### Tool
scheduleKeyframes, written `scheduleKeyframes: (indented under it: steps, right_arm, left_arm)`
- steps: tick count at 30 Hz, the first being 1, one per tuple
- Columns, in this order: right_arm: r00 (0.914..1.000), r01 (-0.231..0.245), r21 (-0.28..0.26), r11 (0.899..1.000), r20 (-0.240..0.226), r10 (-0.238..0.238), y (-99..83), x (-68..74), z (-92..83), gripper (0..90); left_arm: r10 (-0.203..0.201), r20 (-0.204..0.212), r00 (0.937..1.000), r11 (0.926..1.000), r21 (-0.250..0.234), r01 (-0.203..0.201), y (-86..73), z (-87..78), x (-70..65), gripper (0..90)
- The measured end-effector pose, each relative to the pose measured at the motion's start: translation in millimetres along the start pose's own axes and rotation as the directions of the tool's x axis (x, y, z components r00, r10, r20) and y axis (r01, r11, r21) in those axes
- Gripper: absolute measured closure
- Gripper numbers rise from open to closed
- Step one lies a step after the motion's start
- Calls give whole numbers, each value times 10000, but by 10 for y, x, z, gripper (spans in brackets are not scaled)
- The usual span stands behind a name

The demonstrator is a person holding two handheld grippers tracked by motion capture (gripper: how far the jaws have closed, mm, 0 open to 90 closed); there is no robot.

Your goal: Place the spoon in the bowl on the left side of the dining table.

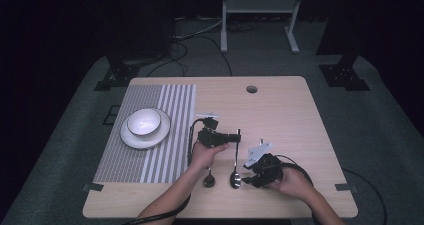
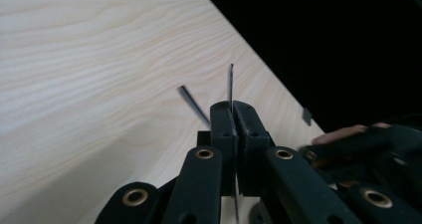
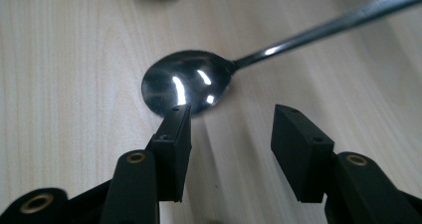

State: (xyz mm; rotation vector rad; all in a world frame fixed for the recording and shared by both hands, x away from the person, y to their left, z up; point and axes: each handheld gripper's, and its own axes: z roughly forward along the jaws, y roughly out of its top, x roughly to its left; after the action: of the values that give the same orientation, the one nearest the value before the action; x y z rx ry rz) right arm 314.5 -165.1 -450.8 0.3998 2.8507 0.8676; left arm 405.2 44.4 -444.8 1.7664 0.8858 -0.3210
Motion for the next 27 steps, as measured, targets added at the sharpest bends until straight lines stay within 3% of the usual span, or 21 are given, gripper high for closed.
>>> scheduleKeyframes:
  steps: [1, 2, 5, 13, 18, 27]
  right_arm:
    - [10000, 0, 0, 10000, 0, 0, 0, 0, 0, 491]
    - [9995, -315, -213, 9993, -8, 315, -43, -44, -39, 486]
    - [9983, -583, -422, 9974, 12, 584, -94, -86, -78, 474]
    - [9920, -1255, -657, 9899, 76, 1263, -200, -165, -155, 423]
    - [9830, -1815, -1035, 9779, 87, 1834, -296, -230, -207, 348]
    - [9736, -2221, -1253, 9669, 258, 2270, -436, -258, -271, 319]
  left_arm:
    - [0, 0, 10000, 10000, 0, 0, 0, 0, 0, 890]
    - [95, 26, 10000, 9999, -56, -95, 18, -18, -32, 892]
    - [588, -116, 9982, 9983, -20, -588, 79, -79, -111, 892]
    - [923, -335, 9952, 9952, -304, -933, 182, -221, -198, 891]
    - [1299, -523, 9902, 9909, -279, -1315, 243, -307, -268, 890]
    - [1695, -876, 9816, 9846, -286, -1726, 334, -461, -300, 890]
